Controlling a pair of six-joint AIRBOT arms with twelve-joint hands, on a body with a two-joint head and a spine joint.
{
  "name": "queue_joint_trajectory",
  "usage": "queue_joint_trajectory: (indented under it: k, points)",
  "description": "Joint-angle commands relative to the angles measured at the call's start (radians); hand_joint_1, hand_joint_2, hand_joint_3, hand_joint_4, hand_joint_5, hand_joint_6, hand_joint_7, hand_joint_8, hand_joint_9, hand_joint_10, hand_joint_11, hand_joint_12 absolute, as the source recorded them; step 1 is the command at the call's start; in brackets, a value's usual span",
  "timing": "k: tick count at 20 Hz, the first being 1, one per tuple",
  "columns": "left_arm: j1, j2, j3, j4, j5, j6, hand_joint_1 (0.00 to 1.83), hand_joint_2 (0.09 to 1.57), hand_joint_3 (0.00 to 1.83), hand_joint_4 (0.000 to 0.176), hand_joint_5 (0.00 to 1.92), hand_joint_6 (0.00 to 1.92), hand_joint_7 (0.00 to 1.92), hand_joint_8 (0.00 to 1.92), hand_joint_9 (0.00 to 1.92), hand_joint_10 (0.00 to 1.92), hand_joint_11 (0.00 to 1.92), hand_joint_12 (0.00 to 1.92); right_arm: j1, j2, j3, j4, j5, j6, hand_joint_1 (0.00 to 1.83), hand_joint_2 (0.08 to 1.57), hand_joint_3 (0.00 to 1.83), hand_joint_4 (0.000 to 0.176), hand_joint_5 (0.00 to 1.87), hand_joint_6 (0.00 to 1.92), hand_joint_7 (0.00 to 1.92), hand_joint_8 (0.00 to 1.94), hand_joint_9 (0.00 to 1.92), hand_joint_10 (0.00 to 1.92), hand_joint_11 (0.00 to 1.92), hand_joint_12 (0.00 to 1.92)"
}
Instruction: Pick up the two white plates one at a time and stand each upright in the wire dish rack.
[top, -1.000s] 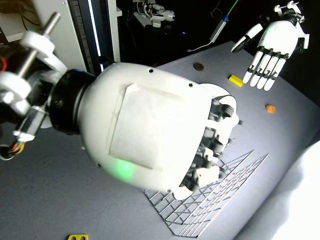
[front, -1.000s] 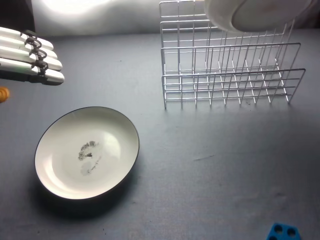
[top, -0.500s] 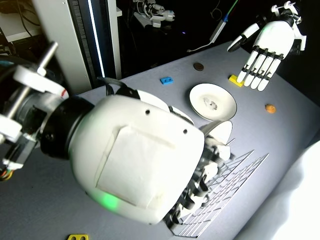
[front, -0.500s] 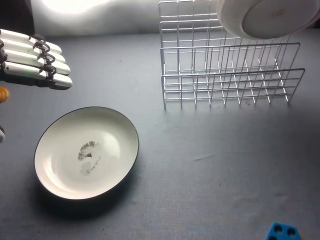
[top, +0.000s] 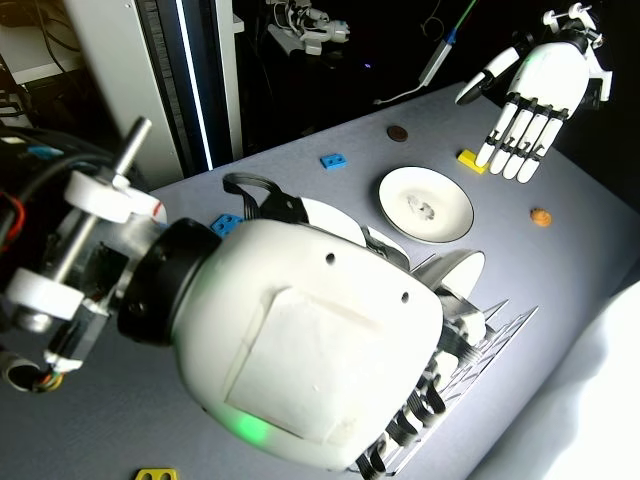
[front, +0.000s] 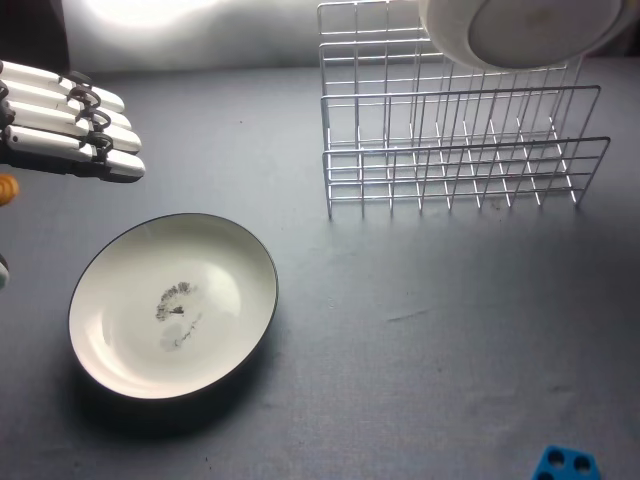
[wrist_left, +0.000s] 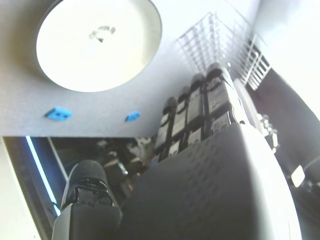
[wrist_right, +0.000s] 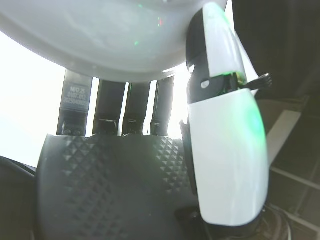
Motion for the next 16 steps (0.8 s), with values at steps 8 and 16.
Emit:
queue_joint_trajectory:
  k: [8,16]
  points:
    - [-0.008,0.003,0.007,-0.081,-0.006,-0.003,0.00,1.14,0.00,0.000,0.00,0.00,0.00,0.00,0.00,0.00,0.00,0.00,-0.013,-0.051,0.057,0.036,0.073,0.076,1.22,1.12,0.00,0.019,0.96,1.08,1.02,0.86,1.19,0.00,0.81,0.86]
    - [-0.008,0.003,0.006,-0.082,-0.006,-0.003,0.00,1.13,0.00,0.000,0.00,0.00,0.00,0.00,0.00,0.00,0.00,0.00,-0.042,-0.089,0.089,0.037,0.073,0.091,1.21,1.13,0.00,0.019,0.93,1.12,1.00,0.90,1.17,0.00,0.78,0.88]
